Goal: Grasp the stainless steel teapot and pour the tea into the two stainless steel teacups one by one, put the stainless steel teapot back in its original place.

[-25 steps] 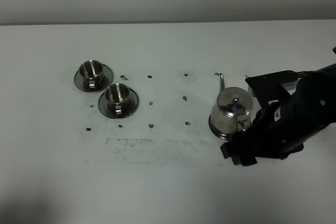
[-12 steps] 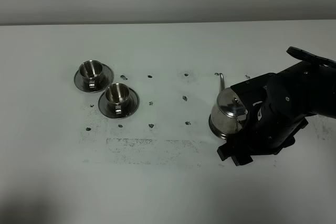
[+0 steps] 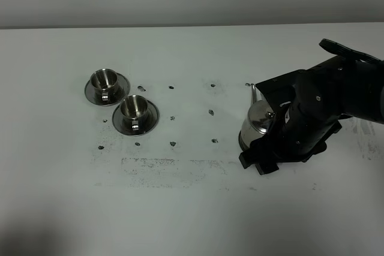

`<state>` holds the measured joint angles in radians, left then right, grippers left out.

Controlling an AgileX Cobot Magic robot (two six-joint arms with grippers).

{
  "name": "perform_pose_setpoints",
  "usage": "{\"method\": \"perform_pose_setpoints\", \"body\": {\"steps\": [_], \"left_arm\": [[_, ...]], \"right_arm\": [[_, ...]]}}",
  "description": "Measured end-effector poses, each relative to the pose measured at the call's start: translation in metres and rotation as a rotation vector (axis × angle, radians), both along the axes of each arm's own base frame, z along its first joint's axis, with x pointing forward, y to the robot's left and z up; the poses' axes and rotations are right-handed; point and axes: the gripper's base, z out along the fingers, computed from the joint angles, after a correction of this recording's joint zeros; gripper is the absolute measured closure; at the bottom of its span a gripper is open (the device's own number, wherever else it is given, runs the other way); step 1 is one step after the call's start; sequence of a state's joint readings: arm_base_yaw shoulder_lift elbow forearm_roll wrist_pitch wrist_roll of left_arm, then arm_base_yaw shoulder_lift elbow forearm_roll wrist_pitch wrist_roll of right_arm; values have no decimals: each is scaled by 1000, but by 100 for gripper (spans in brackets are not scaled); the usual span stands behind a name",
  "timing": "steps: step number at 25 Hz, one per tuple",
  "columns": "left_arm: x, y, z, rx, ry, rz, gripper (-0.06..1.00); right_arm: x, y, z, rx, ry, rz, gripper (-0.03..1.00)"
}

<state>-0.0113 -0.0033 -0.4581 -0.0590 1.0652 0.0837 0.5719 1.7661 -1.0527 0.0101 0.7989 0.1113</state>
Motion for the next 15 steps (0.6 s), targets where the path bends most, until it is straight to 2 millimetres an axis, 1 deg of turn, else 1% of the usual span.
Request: {"method": "perform_pose_setpoints", "body": {"steps": [3,6,15], "left_arm": [[0,0,0,0,0,0,22],[0,0,0,0,0,0,22],[0,0,0,0,0,0,22]], "right_arm": [[6,3,-5,-24,23,6,37],[11,3,-6,-52,14,17,37],[20,-9,-4,-74,13,-19,37]]}}
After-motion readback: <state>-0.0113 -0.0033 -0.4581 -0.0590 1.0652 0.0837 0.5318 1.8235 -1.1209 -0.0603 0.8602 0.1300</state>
